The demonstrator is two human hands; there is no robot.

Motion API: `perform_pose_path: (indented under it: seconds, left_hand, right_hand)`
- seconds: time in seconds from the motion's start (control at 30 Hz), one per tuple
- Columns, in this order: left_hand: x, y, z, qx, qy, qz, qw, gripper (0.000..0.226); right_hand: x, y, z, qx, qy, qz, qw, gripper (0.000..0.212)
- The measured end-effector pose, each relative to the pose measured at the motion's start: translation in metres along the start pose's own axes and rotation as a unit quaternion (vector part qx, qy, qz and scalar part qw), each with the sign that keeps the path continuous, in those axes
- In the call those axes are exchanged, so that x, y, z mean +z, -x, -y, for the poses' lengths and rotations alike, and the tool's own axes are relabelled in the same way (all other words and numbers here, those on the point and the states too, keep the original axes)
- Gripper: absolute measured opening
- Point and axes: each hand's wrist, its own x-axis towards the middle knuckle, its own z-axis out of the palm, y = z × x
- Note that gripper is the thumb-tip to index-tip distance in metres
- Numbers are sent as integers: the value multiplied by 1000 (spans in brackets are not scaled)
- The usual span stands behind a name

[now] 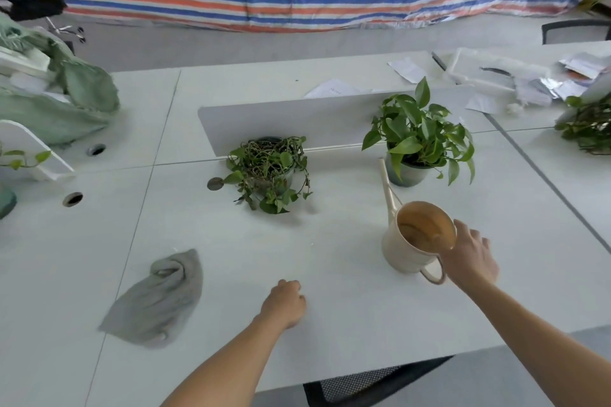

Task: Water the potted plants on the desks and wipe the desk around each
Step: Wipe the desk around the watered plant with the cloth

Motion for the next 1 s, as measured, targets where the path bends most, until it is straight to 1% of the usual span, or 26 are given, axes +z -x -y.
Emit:
perform_pose_path:
  seconds: [0.07,0.17,0.27,0.33,0.4,0.47,0.57,0.63,0.7,0.77,0.8,0.87,0.9,0.93,0.97,1.0]
  left_hand:
    - [-14,7,20,-4,14,-31,999,41]
    - [-36,22,71,-32,36,-80,996,38]
    - [-55,37,134,-70,51,-136,987,37]
    - [-67,48,179,-94,78,-170,978,34]
    - [-75,61,226,-122,67,-196,971,33]
    - [-79,72,272,-160,43,-217,962,37]
    - [-80,81,325,-212,31,-231,949,43]
    - [-82,79,357,-229,22,-232,945,45]
    - [-87,74,376,-234,11,-243,941,44]
    - [-91,63,401,-246,3,-255,935,45]
    - [-95,56,412,-250,0,-262,932,47]
    - [-105,43,430,-255,-2,-279,926,49]
    - [-110,35,437,-255,-2,-285,924,49]
    - [-112,28,444,-254,-7,-292,922,50]
    - [-114,20,451,-253,-13,-297,921,51]
    - [-113,14,455,-255,-20,-304,918,51]
  right_hand:
    - [4,13,25,-48,7,-41,998,47]
    - [24,43,76,-137,14,-45,990,41]
    - [65,79,128,-229,36,-12,973,46]
    - [101,103,161,-288,63,41,955,49]
    - [141,132,196,-343,96,96,929,50]
    - [182,163,231,-404,124,134,896,51]
    - [237,203,283,-498,145,170,838,54]
    - [281,217,312,-539,176,177,804,55]
    - [316,219,319,-543,201,170,797,58]
    - [352,233,315,-542,201,149,802,57]
    - [362,245,307,-563,206,153,786,56]
    - [370,262,290,-647,220,178,708,55]
    - [369,259,285,-683,229,182,670,59]
    - [365,248,286,-700,233,177,651,64]
    - [366,228,294,-699,240,164,654,68]
    - [364,206,305,-677,242,149,679,71]
